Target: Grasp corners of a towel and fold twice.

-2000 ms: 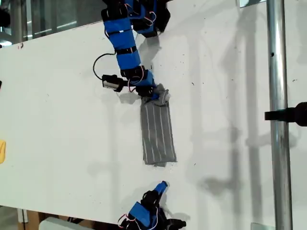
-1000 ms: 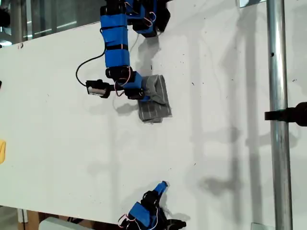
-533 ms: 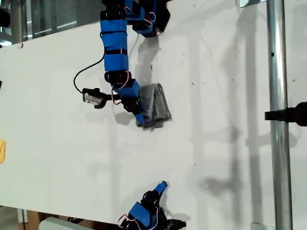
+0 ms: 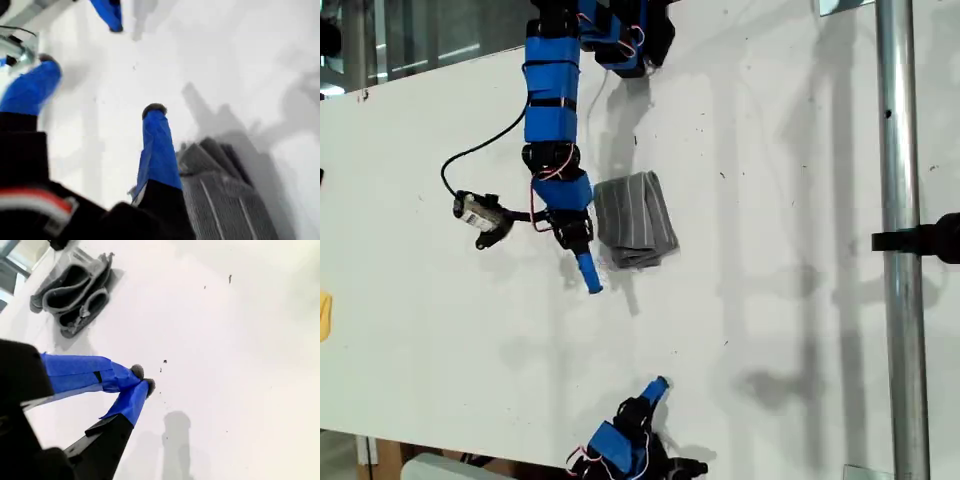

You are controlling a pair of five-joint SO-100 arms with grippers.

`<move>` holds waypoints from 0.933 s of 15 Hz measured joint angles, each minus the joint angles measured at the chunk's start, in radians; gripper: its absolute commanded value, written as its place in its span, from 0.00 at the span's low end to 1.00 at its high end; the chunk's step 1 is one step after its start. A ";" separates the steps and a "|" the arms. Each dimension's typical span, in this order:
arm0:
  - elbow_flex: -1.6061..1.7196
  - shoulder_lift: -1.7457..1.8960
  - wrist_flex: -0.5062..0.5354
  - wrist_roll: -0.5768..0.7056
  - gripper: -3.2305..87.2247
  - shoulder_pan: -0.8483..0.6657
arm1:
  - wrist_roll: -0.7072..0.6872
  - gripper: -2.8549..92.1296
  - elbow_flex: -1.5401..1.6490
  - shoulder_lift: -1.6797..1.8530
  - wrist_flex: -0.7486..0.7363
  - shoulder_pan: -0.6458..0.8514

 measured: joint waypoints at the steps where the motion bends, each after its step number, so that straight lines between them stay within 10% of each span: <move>1: 0.006 0.000 0.000 0.002 0.01 -0.009 | -0.008 0.58 -0.006 0.008 -0.011 0.002; 4: 0.078 0.000 0.000 -0.026 0.01 -0.038 | 0.009 0.42 0.101 0.126 0.229 0.003; 6: 0.092 0.002 0.000 0.031 0.01 -0.038 | 0.044 0.03 0.321 0.296 0.305 -0.037; 10: 0.098 0.002 0.000 0.015 0.01 -0.084 | 0.377 0.03 0.917 0.770 0.331 -0.100; 14: 0.098 0.002 -0.002 0.515 0.01 -0.095 | 0.594 0.03 1.261 1.111 0.410 -0.132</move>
